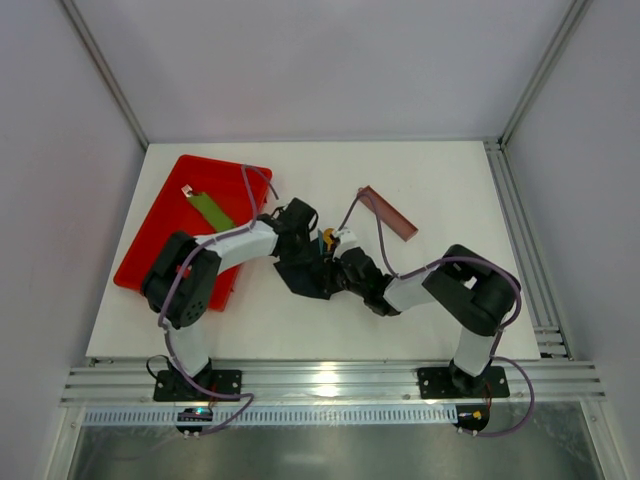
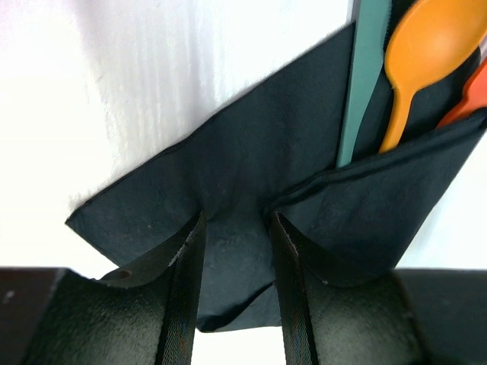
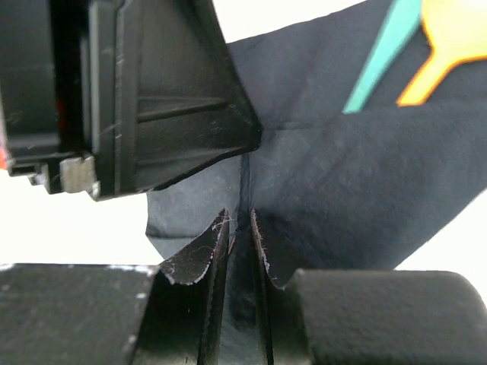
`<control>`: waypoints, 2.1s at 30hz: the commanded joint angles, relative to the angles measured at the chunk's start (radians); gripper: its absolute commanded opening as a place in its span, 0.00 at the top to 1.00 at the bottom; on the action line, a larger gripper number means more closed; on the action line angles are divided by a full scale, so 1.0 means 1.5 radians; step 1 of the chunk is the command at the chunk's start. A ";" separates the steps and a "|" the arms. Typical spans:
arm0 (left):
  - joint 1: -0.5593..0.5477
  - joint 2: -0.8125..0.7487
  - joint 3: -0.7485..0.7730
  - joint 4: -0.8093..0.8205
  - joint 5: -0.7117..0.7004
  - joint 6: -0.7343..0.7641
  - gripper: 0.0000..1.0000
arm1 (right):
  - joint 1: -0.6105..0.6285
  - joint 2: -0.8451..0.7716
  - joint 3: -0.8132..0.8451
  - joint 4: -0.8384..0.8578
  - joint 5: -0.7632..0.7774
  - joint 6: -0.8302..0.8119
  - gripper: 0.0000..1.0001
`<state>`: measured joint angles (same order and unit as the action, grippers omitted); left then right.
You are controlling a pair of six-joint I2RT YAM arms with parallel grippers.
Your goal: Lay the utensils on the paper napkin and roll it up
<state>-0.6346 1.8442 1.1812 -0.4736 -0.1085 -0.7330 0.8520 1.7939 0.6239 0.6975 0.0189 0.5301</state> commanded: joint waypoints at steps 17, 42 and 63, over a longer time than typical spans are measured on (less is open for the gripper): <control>0.003 -0.086 -0.056 0.129 0.086 -0.059 0.85 | 0.008 0.007 -0.009 0.025 0.019 0.018 0.81; 0.003 -0.053 -0.139 0.169 0.057 -0.045 0.93 | -0.001 -0.121 0.001 -0.070 0.016 0.050 0.80; 0.003 -0.048 -0.160 0.177 0.059 -0.057 0.92 | -0.116 0.043 0.354 -0.396 0.002 -0.033 0.96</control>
<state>-0.6342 1.7603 0.9741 -0.1814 0.0174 -0.8139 0.6724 1.8389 1.1000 0.1555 0.0311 0.5156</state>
